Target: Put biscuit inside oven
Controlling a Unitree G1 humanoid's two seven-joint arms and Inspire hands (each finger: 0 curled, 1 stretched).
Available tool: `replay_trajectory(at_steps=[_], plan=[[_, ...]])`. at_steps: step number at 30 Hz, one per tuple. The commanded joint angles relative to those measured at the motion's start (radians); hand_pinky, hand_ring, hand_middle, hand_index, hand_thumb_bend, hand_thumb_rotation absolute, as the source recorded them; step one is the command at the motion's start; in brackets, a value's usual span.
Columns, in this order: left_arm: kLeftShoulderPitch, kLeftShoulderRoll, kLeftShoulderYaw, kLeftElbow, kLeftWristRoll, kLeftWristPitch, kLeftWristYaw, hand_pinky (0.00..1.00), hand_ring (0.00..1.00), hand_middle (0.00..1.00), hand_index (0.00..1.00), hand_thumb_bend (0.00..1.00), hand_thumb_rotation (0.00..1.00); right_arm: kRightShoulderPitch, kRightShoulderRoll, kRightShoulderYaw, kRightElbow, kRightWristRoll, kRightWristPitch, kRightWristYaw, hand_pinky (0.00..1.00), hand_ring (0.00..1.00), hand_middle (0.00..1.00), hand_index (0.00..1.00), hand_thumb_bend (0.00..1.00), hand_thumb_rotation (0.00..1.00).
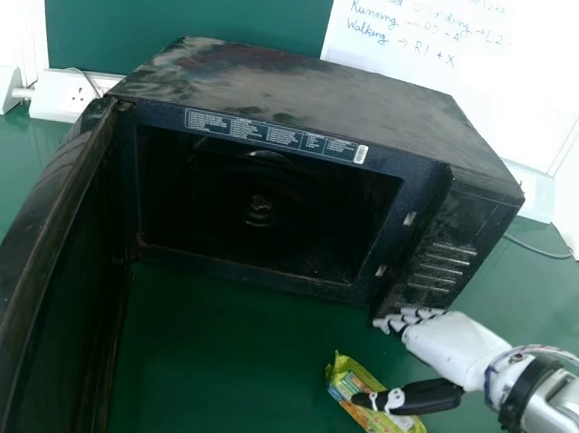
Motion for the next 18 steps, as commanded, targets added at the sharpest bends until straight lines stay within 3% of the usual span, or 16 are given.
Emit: replay_trajectory(at_steps=[1,7,10,18], plan=[[0.014,0.001,0.006,-0.002,-0.004,-0.008,0.0,0.0,0.87,0.95,0.91,1.0,0.84,0.006,-0.023,0.016,-0.022,-0.004,0.026,0.029,0.94,0.99,1.0,1.0,0.96,0.97],[0.011,-0.002,0.009,0.001,0.01,-0.027,0.0,0.0,0.87,0.95,0.9,1.0,0.81,0.011,-0.031,0.031,-0.017,-0.019,0.045,0.056,0.93,0.99,1.0,1.0,0.95,0.97],[0.026,-0.007,0.004,-0.025,0.014,-0.003,0.011,0.0,0.87,0.94,0.9,1.0,0.82,0.021,-0.03,0.039,-0.011,-0.037,0.04,0.05,0.93,0.99,1.0,1.0,0.97,0.97],[0.025,-0.004,0.011,-0.008,0.012,-0.017,0.007,0.0,0.84,0.93,0.88,1.0,0.83,0.052,-0.009,0.068,-0.003,-0.094,0.046,0.015,0.92,0.98,1.0,1.0,0.96,0.98]])
